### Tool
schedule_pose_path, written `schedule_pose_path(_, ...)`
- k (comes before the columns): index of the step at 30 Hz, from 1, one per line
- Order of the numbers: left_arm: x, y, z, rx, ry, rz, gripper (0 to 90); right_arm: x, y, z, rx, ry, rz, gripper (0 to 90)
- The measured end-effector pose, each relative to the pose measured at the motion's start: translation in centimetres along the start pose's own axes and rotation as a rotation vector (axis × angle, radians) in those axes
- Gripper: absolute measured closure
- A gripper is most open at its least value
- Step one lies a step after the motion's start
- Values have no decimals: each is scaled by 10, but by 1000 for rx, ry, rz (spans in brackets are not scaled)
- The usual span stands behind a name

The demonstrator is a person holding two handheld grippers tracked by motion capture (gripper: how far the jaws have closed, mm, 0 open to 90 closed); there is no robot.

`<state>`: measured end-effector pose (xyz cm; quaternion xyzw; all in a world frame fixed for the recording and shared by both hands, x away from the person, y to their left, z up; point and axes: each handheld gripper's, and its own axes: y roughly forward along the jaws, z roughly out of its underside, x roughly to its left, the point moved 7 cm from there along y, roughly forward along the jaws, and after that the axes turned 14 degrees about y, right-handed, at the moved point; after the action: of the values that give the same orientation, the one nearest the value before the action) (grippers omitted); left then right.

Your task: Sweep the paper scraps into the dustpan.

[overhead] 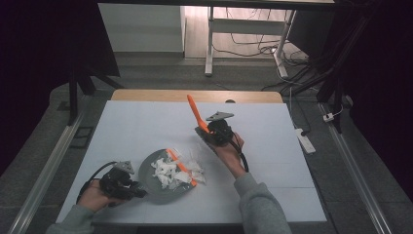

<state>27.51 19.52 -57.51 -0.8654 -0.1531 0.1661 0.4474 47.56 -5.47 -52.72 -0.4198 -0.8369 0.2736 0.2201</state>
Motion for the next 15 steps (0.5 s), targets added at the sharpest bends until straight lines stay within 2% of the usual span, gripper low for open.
schedule_pose_path(3,0,0,0,-2,1,-1,612,-4,13,3,40,3,20,703)
schedule_pose_path(5,0,0,0,-2,1,-1,612,-2,18,5,55,-6,17,703)
schedule_pose_path(12,0,0,0,0,0,0,612,18,24,6,98,-56,-5,704)
schedule_pose_path(15,0,0,0,1,0,-1,612,30,25,9,105,-61,-24,704)
